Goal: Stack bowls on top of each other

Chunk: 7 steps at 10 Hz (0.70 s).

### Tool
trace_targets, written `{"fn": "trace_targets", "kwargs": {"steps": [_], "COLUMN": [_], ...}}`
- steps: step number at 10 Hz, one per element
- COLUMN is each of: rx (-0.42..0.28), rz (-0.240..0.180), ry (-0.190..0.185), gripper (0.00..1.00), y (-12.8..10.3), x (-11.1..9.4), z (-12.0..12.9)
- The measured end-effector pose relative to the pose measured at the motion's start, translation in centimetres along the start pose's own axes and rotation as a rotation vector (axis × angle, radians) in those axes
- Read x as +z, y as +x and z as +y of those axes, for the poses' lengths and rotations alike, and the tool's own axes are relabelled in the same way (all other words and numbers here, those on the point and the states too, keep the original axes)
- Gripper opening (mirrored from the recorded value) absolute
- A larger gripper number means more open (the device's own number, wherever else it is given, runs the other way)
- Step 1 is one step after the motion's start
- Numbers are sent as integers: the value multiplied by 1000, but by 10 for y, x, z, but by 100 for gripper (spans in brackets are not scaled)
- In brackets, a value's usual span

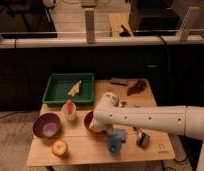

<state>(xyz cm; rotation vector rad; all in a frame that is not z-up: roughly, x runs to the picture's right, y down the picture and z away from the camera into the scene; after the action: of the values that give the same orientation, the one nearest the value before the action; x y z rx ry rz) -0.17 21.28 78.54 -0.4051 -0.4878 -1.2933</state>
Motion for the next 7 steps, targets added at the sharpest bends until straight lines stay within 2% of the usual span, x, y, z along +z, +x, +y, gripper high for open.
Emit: {"fn": "trace_targets", "kwargs": {"steps": [7], "rx": [-3], "rz": [-21], "ry": [27], "gripper": [78], "y": [2], "x": [9], "z": [5]}}
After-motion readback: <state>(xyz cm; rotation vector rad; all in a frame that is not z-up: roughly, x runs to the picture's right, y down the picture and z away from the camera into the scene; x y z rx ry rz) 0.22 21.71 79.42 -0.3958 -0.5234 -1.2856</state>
